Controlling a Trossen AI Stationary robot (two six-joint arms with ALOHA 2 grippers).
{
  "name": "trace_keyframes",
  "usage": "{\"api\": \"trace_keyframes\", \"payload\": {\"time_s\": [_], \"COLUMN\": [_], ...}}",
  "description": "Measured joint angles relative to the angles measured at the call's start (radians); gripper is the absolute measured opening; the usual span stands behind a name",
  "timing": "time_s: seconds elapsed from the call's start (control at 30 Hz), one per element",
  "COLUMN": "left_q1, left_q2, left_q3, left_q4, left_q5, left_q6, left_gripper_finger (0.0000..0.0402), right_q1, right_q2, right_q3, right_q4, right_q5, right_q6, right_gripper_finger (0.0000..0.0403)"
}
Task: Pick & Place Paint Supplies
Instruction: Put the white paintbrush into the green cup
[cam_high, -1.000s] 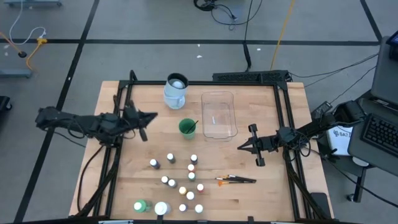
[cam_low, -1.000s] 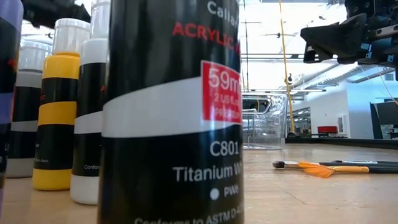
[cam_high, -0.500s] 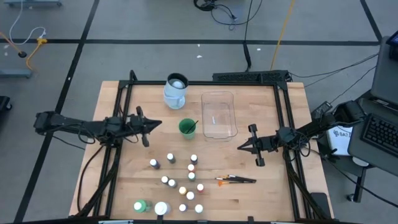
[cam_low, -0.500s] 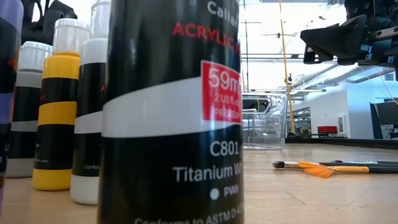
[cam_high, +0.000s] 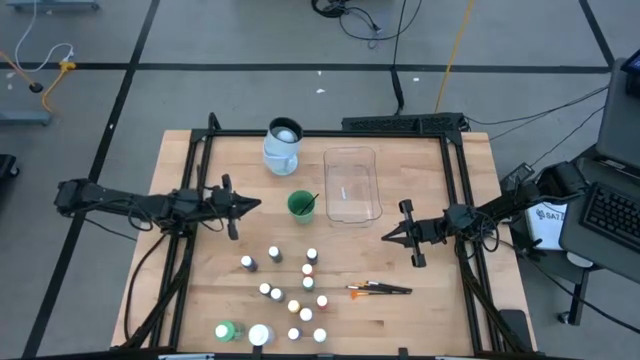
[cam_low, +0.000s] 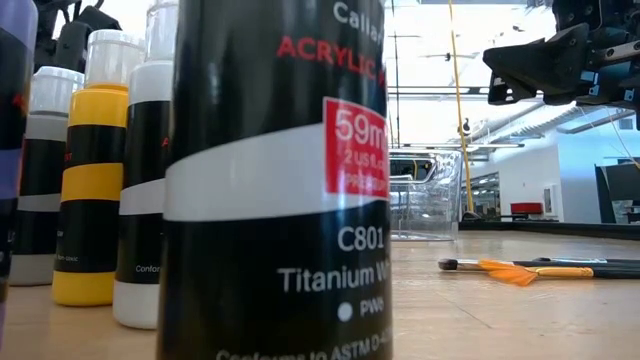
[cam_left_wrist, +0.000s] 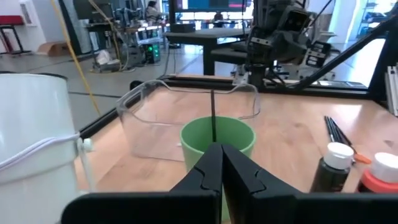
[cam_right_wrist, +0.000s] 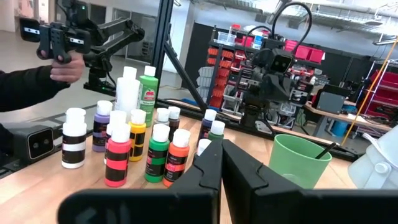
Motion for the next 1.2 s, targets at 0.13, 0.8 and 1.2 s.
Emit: {"api": "trace_keyframes", "payload": {"time_s": [0.13, 0.8, 1.2], "left_q1": [0.000, 0.000, 0.000], "left_q2": [0.001, 0.001, 0.001], "left_q3": [0.000, 0.000, 0.000], "left_q4": [-0.002, 0.004, 0.004], "left_q5": [-0.051, -0.078, -0.078], "left_q6": [-0.029, -0.035, -0.037], "left_gripper_finger": [0.0006, 0.0005, 0.0026], "right_q1": [0.000, 0.000, 0.000], "right_q2": [0.000, 0.000, 0.000], "right_q3": [0.000, 0.000, 0.000], "right_q4": [0.000, -0.034, -0.052], "right_q5": [0.000, 0.317, 0.359], "right_q6": [0.001, 0.061, 0.037], "right_gripper_finger": [0.0000, 0.0000, 0.0000]}}
